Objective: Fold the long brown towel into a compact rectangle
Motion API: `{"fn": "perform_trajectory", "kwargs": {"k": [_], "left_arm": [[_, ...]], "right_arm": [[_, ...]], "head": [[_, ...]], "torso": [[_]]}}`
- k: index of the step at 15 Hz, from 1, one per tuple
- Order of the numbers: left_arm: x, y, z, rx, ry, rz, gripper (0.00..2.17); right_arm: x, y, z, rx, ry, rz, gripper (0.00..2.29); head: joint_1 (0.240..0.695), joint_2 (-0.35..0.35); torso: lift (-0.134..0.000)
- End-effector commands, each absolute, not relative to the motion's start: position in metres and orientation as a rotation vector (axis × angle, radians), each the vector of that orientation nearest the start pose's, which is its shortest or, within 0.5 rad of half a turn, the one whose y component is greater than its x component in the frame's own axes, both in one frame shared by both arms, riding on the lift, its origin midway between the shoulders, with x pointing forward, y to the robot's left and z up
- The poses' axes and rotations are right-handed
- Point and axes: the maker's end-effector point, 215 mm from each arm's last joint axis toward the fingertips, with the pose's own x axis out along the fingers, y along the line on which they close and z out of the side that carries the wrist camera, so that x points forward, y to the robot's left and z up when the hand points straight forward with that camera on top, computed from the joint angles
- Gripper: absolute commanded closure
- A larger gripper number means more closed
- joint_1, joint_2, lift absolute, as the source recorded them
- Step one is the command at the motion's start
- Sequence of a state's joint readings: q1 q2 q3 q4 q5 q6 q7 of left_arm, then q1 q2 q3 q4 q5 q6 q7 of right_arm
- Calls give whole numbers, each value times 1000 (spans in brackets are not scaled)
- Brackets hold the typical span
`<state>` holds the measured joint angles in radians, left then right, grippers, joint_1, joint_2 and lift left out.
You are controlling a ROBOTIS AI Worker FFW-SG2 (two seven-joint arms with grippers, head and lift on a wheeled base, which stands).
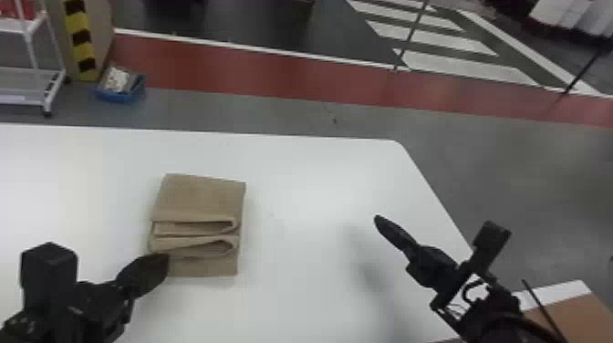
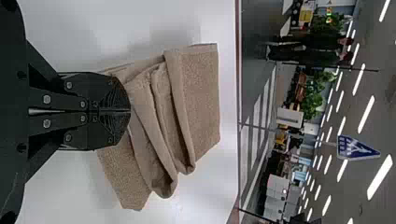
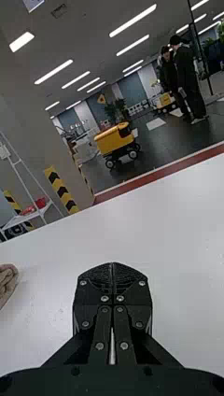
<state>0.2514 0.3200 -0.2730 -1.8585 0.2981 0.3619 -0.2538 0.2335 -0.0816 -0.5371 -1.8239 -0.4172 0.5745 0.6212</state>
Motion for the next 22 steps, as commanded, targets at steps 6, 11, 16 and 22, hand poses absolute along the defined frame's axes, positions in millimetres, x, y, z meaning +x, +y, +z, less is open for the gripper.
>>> {"fn": "perform_trajectory", "kwargs": {"k": [6, 11, 16, 22], "left_arm": [[415, 50, -459, -61, 450, -659, 1477], [427, 59, -451, -36, 411, -613, 1477], [446, 116, -444, 0, 400, -520, 1477], [445, 134, -468, 55, 439, -493, 1477]], "right_arm": [[464, -361, -401, 464, 302, 227, 1943], [465, -350, -384, 486, 285, 261, 1943], [466, -355, -381, 485, 278, 254, 1943], [467, -353, -380, 486, 276, 259, 1943]], "head": [[695, -350], [695, -350], [695, -317], [695, -274]], "torso": [[-123], [-123], [-123], [-123]]}}
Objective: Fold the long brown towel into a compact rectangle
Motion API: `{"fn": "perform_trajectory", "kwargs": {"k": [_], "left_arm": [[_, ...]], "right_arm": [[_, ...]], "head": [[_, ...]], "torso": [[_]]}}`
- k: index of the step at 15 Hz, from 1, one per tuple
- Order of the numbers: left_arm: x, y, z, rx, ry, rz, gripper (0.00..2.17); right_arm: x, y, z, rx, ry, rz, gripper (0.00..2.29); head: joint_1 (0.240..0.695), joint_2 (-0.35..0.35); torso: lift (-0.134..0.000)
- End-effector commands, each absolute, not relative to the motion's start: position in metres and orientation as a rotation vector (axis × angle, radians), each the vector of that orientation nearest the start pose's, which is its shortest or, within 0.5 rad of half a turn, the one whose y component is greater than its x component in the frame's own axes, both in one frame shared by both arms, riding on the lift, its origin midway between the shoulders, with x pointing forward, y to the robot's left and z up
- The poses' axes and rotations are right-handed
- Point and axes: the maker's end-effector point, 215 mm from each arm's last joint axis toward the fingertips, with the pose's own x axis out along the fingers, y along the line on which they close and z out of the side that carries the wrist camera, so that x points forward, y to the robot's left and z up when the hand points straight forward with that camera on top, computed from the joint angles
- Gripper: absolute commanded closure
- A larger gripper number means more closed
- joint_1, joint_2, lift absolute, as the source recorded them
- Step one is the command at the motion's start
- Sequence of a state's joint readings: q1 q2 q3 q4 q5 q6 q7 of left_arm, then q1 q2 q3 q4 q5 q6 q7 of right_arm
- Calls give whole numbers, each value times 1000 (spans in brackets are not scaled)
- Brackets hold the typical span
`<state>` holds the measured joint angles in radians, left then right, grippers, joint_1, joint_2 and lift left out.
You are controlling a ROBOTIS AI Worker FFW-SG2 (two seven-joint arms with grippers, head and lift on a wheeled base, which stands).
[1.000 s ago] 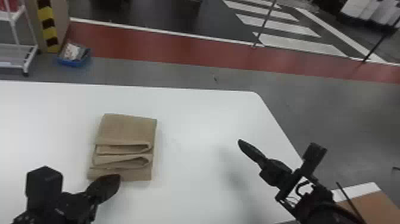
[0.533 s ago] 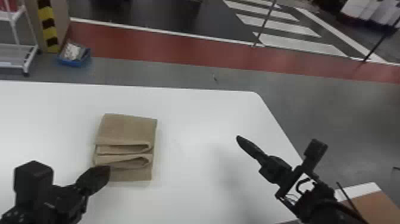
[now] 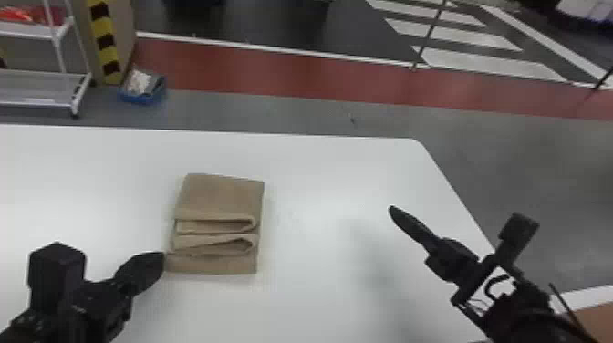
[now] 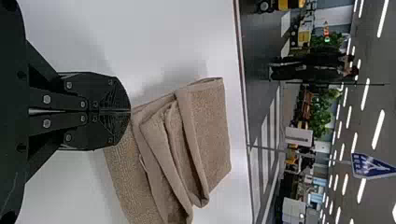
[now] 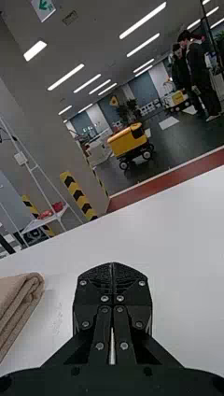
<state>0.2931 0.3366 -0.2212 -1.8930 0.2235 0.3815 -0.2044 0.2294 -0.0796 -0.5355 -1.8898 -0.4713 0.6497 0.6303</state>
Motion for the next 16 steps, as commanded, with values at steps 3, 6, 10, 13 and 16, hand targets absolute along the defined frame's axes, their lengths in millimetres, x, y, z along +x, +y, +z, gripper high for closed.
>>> {"fn": "perform_trajectory", "kwargs": {"k": [3, 6, 10, 13, 16], "left_arm": [[446, 135, -463, 35, 432, -498, 1474], [437, 120, -457, -1, 429, -529, 1477], [434, 95, -461, -7, 430, -550, 1477], [438, 102, -460, -6, 430, -540, 1477], [440, 102, -446, -8, 398, -535, 1474]], "right_arm": [[468, -354, -378, 483, 273, 262, 1943], [471, -353, -375, 486, 267, 265, 1943], [476, -348, -368, 492, 253, 279, 1943], [475, -349, -368, 505, 251, 282, 1943], [480, -329, -352, 496, 237, 338, 1571]], "head": [[695, -265], [695, -266], [695, -293], [695, -300], [695, -295]], "torso": [[-123], [-123], [-123], [-123], [-123]]}}
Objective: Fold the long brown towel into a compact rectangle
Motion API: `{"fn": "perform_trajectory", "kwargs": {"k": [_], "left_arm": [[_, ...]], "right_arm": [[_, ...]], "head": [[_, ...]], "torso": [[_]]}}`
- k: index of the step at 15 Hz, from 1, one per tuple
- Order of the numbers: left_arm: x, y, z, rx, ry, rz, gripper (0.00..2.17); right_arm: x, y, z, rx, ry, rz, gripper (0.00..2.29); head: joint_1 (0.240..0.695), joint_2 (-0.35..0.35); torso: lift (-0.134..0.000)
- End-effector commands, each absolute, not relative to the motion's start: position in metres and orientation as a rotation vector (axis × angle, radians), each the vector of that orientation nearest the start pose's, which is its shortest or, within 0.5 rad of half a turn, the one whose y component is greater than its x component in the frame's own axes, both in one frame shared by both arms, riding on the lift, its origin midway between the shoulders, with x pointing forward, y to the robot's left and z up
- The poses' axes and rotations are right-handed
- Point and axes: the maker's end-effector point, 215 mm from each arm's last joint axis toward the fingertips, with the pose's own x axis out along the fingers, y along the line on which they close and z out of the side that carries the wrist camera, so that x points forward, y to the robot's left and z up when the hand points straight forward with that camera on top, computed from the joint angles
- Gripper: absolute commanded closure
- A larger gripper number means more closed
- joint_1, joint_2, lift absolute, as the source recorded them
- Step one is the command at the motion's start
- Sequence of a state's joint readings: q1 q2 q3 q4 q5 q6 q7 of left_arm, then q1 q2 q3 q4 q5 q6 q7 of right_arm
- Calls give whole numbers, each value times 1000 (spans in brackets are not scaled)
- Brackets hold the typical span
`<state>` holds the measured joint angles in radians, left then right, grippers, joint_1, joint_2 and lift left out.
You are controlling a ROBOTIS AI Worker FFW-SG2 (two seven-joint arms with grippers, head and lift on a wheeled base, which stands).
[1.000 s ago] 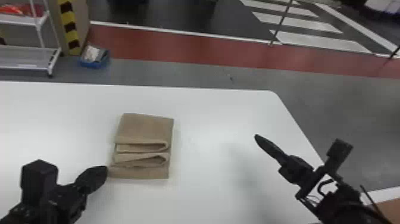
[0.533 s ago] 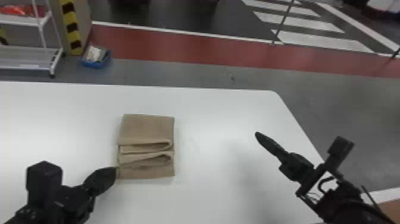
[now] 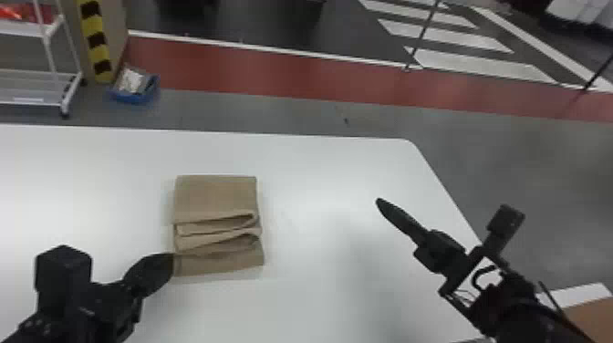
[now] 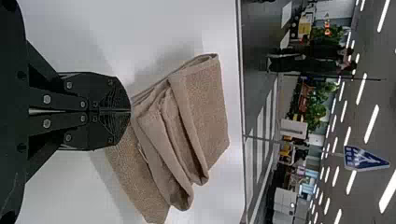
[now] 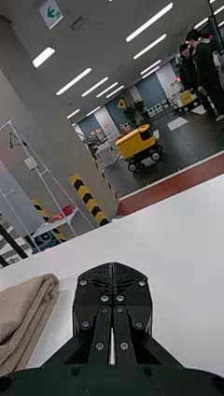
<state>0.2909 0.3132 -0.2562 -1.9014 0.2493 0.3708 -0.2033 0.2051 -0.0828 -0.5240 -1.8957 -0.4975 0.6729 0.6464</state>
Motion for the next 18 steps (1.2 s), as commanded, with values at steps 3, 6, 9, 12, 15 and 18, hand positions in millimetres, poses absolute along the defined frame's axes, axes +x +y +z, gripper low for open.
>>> {"fn": "perform_trajectory", "kwargs": {"k": [3, 6, 9, 12, 15, 18], "left_arm": [[447, 112, -410, -14, 336, -522, 1474], [433, 111, -395, -35, 336, -532, 1474], [425, 105, -405, -39, 368, -544, 1474], [428, 106, -416, -34, 425, -546, 1474], [426, 102, -423, -31, 464, -552, 1474], [422, 99, -431, -18, 498, -558, 1474]], "right_arm": [[502, -277, -304, 376, 208, 533, 208], [546, -230, -284, 76, 230, 667, 120], [567, -189, -284, -203, 238, 813, 147], [553, -133, -261, -459, 107, 1071, 218], [533, -82, -281, -595, 134, 1215, 319], [523, -58, -323, -759, 275, 1271, 323]], "head": [[695, -265], [695, -180], [695, -123], [695, -88], [695, -19], [695, 23]], "torso": [[-123], [-123], [-123], [-123], [-123], [-123]]}}
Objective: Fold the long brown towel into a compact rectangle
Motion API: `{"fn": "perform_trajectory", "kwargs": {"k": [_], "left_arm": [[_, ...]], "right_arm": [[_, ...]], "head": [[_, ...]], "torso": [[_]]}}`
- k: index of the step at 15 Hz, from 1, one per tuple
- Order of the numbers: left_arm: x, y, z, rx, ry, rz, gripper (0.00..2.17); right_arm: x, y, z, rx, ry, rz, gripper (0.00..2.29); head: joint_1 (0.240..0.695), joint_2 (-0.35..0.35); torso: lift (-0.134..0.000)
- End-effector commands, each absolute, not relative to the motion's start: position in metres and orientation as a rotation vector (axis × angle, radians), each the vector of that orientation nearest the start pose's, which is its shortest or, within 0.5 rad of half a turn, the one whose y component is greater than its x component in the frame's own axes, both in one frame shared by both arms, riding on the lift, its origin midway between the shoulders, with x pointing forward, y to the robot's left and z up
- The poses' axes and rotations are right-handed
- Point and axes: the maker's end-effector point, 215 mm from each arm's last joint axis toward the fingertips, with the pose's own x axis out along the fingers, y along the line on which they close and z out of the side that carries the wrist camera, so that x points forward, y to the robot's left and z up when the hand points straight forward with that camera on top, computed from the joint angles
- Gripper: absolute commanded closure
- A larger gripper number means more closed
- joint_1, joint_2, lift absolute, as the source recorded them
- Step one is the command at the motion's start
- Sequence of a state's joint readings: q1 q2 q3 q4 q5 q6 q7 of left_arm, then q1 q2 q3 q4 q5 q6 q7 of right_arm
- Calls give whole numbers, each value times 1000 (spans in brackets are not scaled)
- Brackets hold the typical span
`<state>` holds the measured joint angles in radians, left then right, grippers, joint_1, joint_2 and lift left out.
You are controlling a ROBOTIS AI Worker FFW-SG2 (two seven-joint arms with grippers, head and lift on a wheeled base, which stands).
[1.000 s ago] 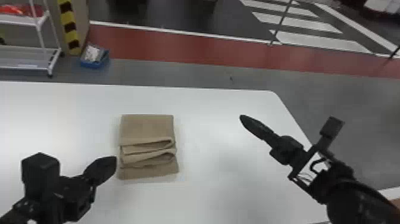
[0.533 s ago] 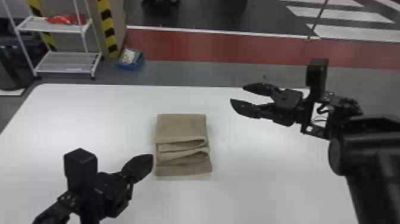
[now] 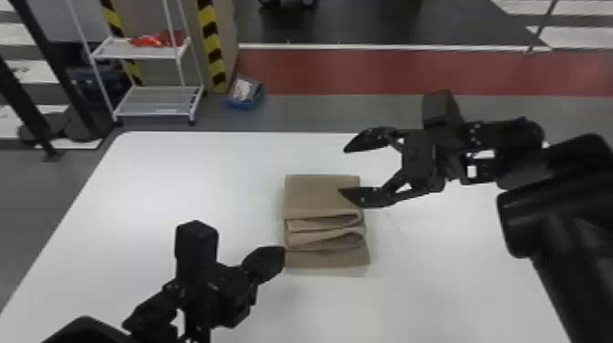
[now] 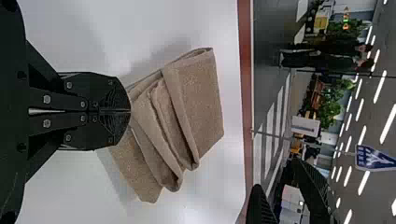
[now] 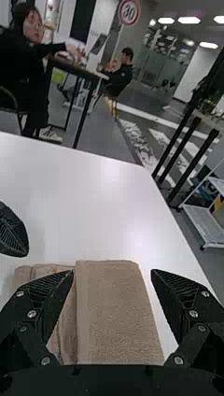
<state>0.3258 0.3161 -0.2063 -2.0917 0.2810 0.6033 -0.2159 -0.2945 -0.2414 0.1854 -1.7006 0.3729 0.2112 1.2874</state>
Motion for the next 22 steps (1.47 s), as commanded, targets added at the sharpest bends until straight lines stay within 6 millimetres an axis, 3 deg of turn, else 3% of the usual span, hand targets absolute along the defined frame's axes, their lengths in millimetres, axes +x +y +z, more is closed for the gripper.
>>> {"fn": "perform_trajectory", "kwargs": {"k": [1, 6, 9, 14, 18, 22], "left_arm": [[421, 100, -433, -16, 506, -558, 1474], [422, 99, -433, -16, 508, -559, 1474], [422, 100, -434, -16, 509, -557, 1474], [421, 97, -435, -17, 510, -563, 1474], [421, 97, -435, -18, 512, -564, 1474], [420, 97, -436, -21, 515, -565, 1474]], "right_arm": [[521, -49, -336, -831, 309, 1277, 383], [541, -39, -365, -967, 415, 1239, 410], [541, -27, -395, -980, 481, 1279, 475], [531, -5, -411, -972, 509, 1342, 529], [529, -1, -429, -1012, 551, 1347, 589], [533, -2, -434, -1010, 566, 1333, 593]], "head": [[695, 32], [695, 64], [695, 71], [695, 99], [695, 110], [695, 111]], "torso": [[-123], [-123], [-123], [-123], [-123], [-123]]}}
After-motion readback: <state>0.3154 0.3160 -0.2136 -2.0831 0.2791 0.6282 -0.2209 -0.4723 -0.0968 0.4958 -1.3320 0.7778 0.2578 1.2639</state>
